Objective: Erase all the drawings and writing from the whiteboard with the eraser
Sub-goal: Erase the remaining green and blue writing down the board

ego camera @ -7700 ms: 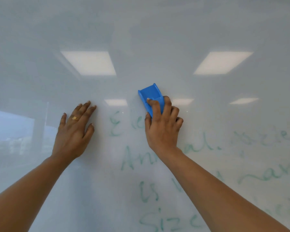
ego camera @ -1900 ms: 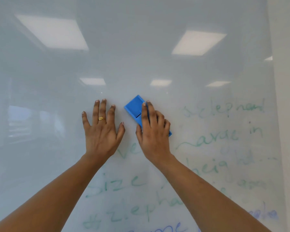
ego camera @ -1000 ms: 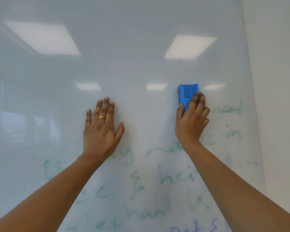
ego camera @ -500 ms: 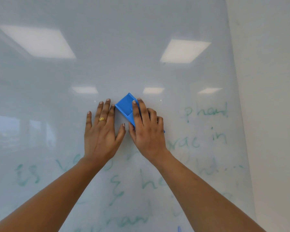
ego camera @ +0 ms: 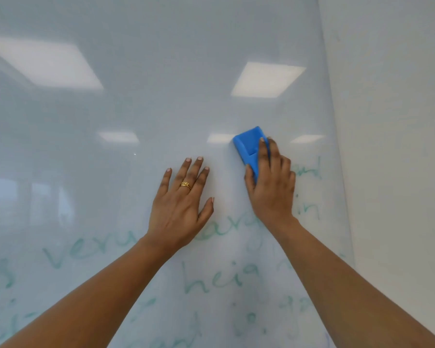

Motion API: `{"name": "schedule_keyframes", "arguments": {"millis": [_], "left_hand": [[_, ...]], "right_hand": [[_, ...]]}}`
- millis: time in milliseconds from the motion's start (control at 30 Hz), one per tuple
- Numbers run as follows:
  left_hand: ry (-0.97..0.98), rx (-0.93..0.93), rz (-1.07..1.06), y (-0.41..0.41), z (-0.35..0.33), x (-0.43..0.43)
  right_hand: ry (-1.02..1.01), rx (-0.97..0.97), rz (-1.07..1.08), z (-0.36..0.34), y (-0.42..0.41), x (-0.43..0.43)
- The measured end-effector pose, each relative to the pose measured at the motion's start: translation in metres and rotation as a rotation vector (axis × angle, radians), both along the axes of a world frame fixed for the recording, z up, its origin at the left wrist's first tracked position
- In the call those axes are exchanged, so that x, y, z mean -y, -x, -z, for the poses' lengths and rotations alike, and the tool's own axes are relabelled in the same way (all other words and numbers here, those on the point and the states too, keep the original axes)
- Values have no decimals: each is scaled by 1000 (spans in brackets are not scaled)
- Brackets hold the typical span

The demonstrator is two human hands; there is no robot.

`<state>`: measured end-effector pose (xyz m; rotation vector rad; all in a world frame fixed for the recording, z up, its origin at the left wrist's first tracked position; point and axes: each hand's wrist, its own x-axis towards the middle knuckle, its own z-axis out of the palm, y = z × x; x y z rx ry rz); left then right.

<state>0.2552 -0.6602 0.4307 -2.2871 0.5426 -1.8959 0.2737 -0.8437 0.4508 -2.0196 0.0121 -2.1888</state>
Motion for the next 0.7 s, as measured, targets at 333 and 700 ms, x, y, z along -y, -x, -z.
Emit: {"name": "schedule_keyframes", "arguments": {"millis": [333,700], "left_hand": [[-47,29,-24,-9,-1,18],[16,2,-12,-4,1,26]], "right_hand": [[-384,-93,-75,4,-6,76],[-180,-83,-138,17,6,-4]]}}
